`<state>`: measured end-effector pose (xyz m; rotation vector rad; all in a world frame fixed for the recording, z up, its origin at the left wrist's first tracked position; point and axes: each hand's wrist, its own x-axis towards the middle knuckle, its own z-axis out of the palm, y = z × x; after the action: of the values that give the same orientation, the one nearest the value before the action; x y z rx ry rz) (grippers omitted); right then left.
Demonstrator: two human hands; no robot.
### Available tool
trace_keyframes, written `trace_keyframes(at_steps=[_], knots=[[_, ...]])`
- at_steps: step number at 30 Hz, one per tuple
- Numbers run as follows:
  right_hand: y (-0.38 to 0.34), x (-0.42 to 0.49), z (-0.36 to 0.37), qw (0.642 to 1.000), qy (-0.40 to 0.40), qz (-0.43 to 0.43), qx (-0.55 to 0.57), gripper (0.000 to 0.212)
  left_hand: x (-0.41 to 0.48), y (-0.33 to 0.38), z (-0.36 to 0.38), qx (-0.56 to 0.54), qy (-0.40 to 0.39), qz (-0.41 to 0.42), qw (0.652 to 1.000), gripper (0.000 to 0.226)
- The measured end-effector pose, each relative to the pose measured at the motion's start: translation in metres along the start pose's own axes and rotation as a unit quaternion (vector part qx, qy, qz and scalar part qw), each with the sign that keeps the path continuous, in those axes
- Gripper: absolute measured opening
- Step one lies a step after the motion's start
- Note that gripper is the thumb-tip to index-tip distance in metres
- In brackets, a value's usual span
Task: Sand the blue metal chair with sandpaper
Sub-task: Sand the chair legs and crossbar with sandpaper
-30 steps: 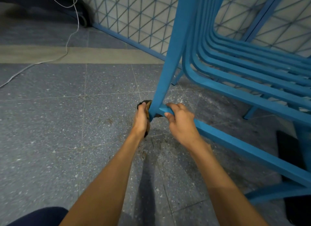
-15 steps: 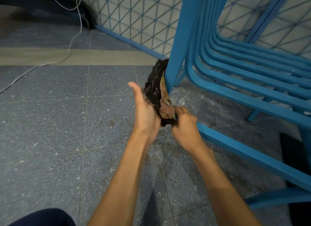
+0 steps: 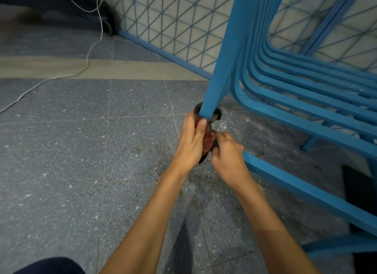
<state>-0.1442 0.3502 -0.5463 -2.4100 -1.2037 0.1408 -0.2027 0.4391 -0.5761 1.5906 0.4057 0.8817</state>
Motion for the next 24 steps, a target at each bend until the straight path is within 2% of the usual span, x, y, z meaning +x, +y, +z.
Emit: trace_keyframes(at_steps=[3, 5, 10, 15, 21, 24], knots=[[-0.001, -0.001, -0.001, 1.0, 0.006, -0.008, -0.005, 0.024, 0.026, 0.04, 0.003, -0.022, 0.002, 0.06, 0.998, 0.038], [-0.001, 0.0, 0.0, 1.0, 0.005, -0.009, -0.012, 0.023, 0.032, 0.042, 0.003, -0.014, 0.009, 0.075, 0.997, 0.044], [0.0, 0.0, 0.0, 1.0, -0.013, -0.001, -0.009, 0.026, 0.004, -0.016, 0.001, 0.094, 0.027, 0.041, 0.994, 0.049], [-0.001, 0.001, -0.001, 1.0, -0.021, -0.002, -0.023, 0.03, -0.003, -0.023, 0.0, 0.114, 0.021, 0.006, 0.993, 0.037], [0.003, 0.0, 0.002, 0.999, -0.003, -0.012, -0.038, 0.028, 0.022, 0.031, 0.004, 0.072, 0.047, 0.078, 0.993, 0.043], [0.002, -0.003, 0.005, 0.998, 0.006, -0.015, -0.059, 0.03, 0.016, 0.012, 0.001, 0.064, 0.035, 0.087, 0.994, 0.044]])
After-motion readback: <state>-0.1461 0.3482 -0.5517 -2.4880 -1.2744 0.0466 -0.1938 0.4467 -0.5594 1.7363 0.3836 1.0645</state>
